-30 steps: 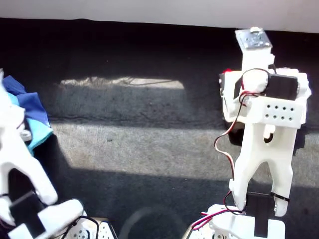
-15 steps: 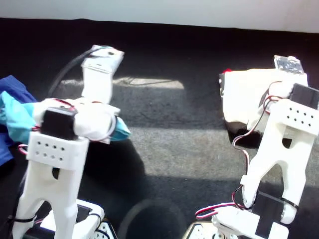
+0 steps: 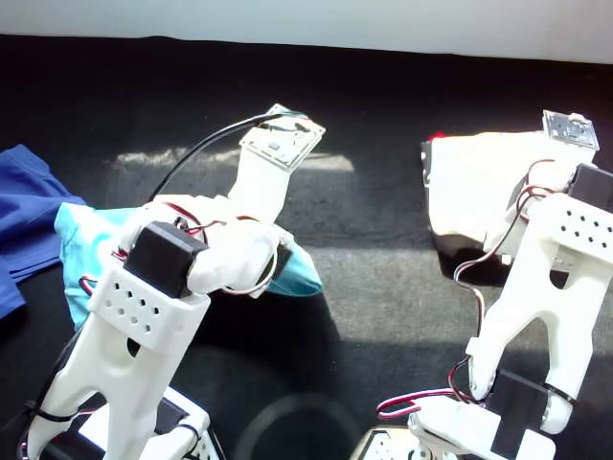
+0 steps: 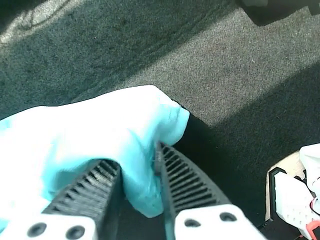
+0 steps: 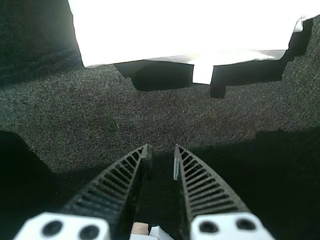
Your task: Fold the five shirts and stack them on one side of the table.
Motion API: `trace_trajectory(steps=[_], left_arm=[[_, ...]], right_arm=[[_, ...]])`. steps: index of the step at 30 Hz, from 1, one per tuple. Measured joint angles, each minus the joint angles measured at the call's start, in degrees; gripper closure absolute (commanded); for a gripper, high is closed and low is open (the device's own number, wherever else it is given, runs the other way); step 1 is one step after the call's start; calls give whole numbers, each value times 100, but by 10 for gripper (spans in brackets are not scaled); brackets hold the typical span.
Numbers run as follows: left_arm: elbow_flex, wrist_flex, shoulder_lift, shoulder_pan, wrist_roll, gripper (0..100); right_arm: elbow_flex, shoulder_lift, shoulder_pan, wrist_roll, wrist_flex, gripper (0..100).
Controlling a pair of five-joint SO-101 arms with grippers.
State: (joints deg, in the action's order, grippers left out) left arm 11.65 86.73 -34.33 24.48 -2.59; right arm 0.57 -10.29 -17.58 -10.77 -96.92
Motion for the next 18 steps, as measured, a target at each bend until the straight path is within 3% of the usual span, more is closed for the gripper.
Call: trace_trajectory(steps=[3,7,13,18], left_arm=[[0,0,-35,-193,0,769],[0,18,-44,-993,0,769],[0,527,-44,-2787,-325,769],[0,580,-44,-4264,-888,769]], right_arm=[[0,0,9,0,0,922],[0,0,193,18,0,922],[0,0,712,18,0,922],[0,0,1574,26,202,922]])
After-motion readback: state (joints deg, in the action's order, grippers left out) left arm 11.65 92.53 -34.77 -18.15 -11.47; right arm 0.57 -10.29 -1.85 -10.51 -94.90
